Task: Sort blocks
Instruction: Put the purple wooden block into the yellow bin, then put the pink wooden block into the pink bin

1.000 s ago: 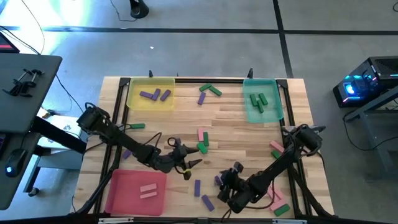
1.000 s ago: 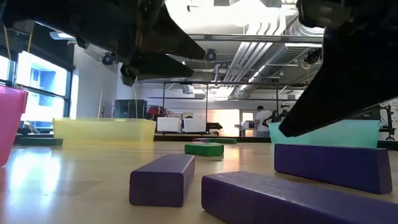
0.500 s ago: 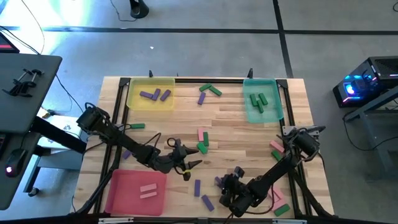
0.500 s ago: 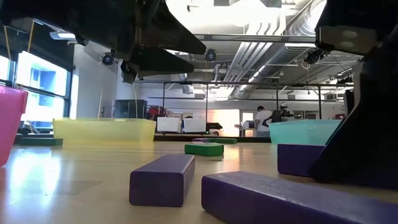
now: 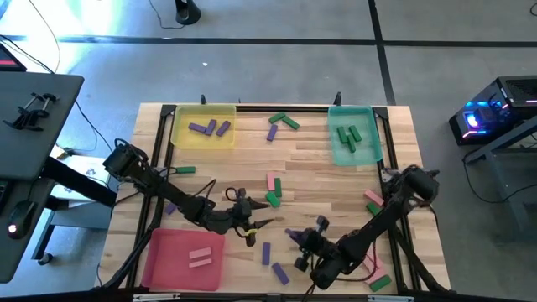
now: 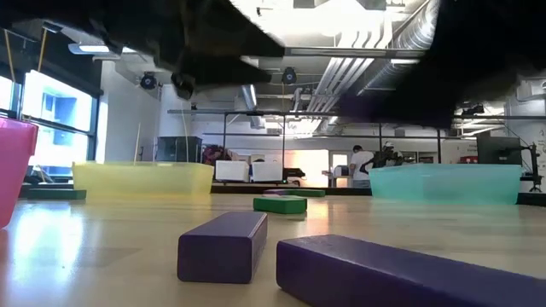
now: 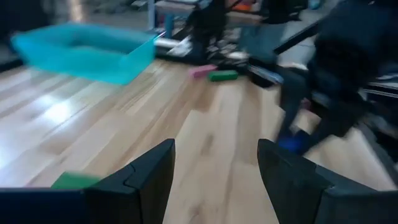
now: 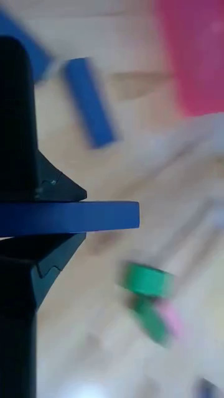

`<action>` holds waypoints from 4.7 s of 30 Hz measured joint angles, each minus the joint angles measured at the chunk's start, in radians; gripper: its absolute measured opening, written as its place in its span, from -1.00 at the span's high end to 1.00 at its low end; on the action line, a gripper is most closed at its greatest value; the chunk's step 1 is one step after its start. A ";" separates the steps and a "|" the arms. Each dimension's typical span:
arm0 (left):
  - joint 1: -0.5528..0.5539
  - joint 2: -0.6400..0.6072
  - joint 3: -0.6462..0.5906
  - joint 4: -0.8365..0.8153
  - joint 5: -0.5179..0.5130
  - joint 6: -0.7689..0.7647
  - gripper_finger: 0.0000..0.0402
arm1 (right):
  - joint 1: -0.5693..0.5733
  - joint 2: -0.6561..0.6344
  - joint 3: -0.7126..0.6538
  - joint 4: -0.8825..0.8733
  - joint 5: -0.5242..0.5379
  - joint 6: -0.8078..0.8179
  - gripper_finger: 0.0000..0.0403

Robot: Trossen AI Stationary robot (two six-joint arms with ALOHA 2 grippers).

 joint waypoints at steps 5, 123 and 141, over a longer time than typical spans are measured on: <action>-0.022 0.000 0.000 0.138 0.082 0.174 -0.09 | 0.005 -0.136 0.000 0.068 0.110 -0.258 0.81; 1.226 -0.199 0.161 -1.414 0.322 0.158 0.25 | 0.015 -0.253 0.001 -0.208 -0.066 -0.140 0.07; 0.887 -0.587 0.162 -1.254 0.466 0.023 -0.04 | 0.020 -0.253 0.001 -0.227 -0.075 -0.133 0.07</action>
